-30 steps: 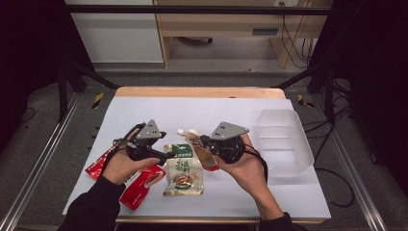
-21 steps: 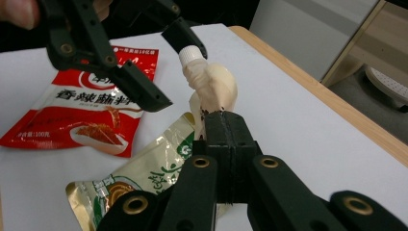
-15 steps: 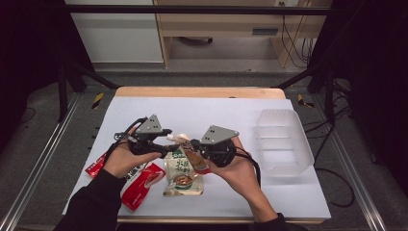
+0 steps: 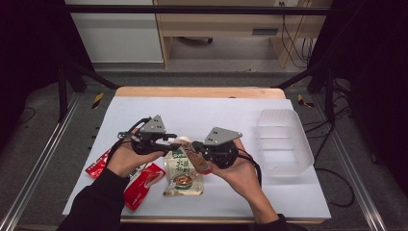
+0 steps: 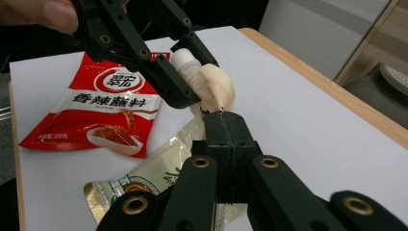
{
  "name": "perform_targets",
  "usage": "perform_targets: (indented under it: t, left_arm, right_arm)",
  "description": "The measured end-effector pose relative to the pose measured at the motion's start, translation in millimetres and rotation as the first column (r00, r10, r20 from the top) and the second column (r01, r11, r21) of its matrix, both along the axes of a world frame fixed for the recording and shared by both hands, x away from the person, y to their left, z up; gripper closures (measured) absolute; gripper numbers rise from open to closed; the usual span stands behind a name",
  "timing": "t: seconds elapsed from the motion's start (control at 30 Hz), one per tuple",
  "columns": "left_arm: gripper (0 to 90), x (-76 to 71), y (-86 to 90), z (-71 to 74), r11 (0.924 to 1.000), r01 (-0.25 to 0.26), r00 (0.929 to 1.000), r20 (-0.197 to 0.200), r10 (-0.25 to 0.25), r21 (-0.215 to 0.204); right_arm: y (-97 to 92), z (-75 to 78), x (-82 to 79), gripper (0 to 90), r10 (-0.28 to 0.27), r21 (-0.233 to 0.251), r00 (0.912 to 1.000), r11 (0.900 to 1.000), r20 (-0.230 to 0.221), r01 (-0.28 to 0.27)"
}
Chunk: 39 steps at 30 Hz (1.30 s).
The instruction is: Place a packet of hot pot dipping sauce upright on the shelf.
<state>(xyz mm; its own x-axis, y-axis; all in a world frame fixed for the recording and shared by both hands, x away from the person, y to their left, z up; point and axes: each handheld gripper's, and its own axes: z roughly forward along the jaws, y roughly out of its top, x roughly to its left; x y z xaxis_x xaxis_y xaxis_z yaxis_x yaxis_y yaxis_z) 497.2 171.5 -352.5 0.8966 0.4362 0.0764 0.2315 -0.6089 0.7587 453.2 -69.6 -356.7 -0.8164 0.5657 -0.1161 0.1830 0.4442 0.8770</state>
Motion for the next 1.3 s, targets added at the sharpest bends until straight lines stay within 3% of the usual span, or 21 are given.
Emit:
perform_targets:
  t: [0.1,0.13,0.37,0.63,0.8,1.03,1.13,1.3]
  left_arm:
    - [64.8,0.8,-0.2,0.8,0.9999,0.009,0.9999,-0.013,-0.009,-0.005]
    - [70.9,0.5,-1.7,1.8,0.9995,0.020,0.9995,-0.024,-0.020,-0.024]
    - [72.4,2.1,-6.5,7.9,0.9993,0.037,0.9990,-0.025,-0.037,0.001]
    - [73.3,-1.7,-12.1,27.9,0.9954,0.075,0.9969,-0.025,-0.074,0.058]
    - [73.6,-3.8,-16.6,35.6,0.9895,0.098,0.9951,-0.026,-0.096,0.107]
    - [73.8,-4.4,-17.5,38.9,0.9825,0.119,0.9927,-0.036,-0.115,0.143]
    - [73.9,-3.6,-14.9,39.6,0.9822,0.116,0.9931,-0.033,-0.113,0.148]
    - [73.9,-1.4,-9.0,40.3,0.9837,0.111,0.9937,-0.028,-0.109,0.141]
  right_arm:
    - [-1.3,-0.7,0.5,90.0,-0.005,0.002,1.0000,1.0000,-0.004,0.005]
    - [-3.3,-1.3,1.8,90.0,-0.017,0.005,0.9998,0.9998,-0.006,0.017]
    - [-7.9,-1.7,4.3,90.0,-0.038,0.008,0.9991,0.9992,-0.018,0.038]
    - [-11.7,1.1,4.2,89.2,-0.030,0.004,0.9991,0.9995,-0.030,0.030]
    - [-11.1,2.7,3.7,87.9,-0.021,-0.028,0.9989,0.9994,-0.043,0.019]
    - [-11.7,4.9,5.4,84.1,0.002,-0.074,0.9976,0.9972,-0.069,-0.007]
    - [-11.2,10.1,6.9,75.0,0.015,-0.116,0.9984,0.9930,-0.055,-0.022]
    - [-7.4,18.7,15.3,46.3,0.043,-0.200,0.9978,0.9784,-0.051,-0.052]
